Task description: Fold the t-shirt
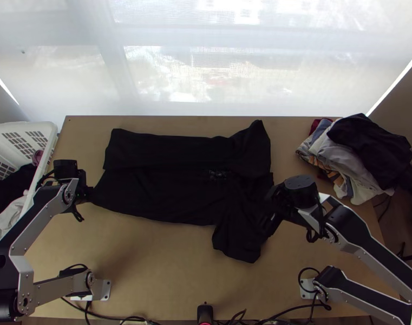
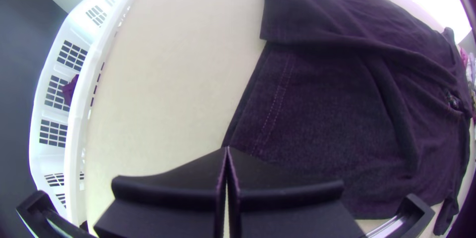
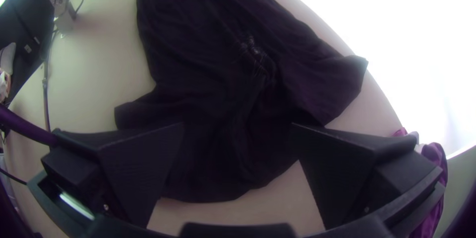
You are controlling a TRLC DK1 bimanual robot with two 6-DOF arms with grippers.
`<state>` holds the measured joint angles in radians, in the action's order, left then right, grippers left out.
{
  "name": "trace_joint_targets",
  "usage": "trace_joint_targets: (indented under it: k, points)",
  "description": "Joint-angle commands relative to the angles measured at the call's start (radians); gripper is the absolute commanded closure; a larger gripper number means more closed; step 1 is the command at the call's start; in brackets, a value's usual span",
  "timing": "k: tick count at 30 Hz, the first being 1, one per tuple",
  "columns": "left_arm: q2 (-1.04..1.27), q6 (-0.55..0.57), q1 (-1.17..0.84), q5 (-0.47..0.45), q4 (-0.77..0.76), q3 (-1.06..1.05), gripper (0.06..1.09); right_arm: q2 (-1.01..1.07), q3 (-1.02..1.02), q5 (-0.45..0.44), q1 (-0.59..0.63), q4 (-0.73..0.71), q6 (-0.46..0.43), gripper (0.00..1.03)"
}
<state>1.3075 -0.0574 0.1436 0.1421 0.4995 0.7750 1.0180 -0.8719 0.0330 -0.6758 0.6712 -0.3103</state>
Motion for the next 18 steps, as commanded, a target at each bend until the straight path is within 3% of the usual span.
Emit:
trace_joint_targets:
  k: [1, 11, 18]
  points:
    - [-0.031, 0.008, -0.002, -0.001, 0.031, 0.007, 1.05, -0.018, 0.047, 0.001, -0.059, 0.065, 0.008, 0.05]
    - [-0.083, 0.014, 0.001, -0.001, 0.071, -0.01, 1.05, -0.042, 0.122, 0.001, -0.265, 0.179, -0.004, 0.05]
    - [-0.097, 0.022, 0.002, 0.001, 0.077, -0.01, 1.05, -0.036, 0.229, 0.001, -0.37, 0.163, -0.049, 0.05]
